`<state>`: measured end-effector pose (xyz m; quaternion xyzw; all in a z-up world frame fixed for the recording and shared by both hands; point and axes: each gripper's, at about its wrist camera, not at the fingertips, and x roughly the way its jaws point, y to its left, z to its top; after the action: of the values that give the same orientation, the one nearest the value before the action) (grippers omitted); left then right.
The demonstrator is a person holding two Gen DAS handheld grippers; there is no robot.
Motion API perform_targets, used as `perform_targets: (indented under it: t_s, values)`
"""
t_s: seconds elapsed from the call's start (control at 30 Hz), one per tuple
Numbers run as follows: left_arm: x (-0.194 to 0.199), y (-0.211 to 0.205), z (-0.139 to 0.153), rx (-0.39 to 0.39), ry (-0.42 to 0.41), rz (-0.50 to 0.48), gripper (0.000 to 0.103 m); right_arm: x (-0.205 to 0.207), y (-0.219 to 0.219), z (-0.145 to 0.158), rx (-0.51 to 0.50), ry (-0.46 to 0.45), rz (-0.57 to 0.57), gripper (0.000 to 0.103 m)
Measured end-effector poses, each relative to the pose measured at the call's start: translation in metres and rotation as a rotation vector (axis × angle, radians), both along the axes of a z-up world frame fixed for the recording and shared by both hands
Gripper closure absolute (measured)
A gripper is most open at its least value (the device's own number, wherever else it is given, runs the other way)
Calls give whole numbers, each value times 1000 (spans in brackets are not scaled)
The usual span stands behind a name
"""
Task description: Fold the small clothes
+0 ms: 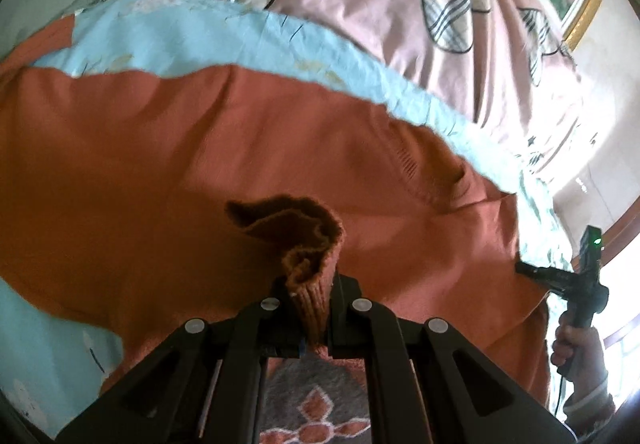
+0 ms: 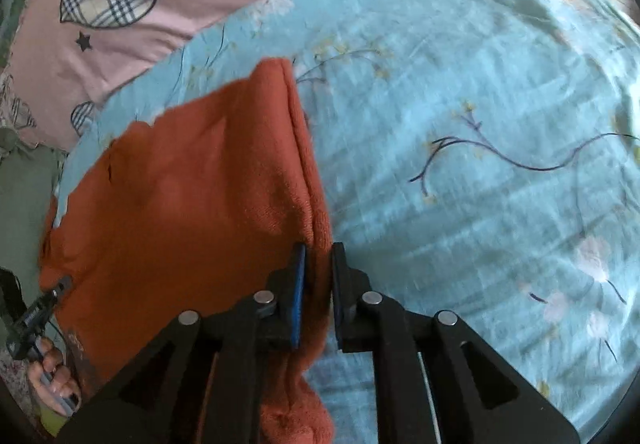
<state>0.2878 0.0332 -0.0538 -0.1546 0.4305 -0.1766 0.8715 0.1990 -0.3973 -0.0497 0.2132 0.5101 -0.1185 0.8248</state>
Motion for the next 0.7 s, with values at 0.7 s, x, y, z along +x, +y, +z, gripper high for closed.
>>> perform_targets:
  t_s: [0.7]
  values:
    - [-36, 87, 27, 71, -46, 97, 83, -62, 74, 51, 118, -138, 163, 56]
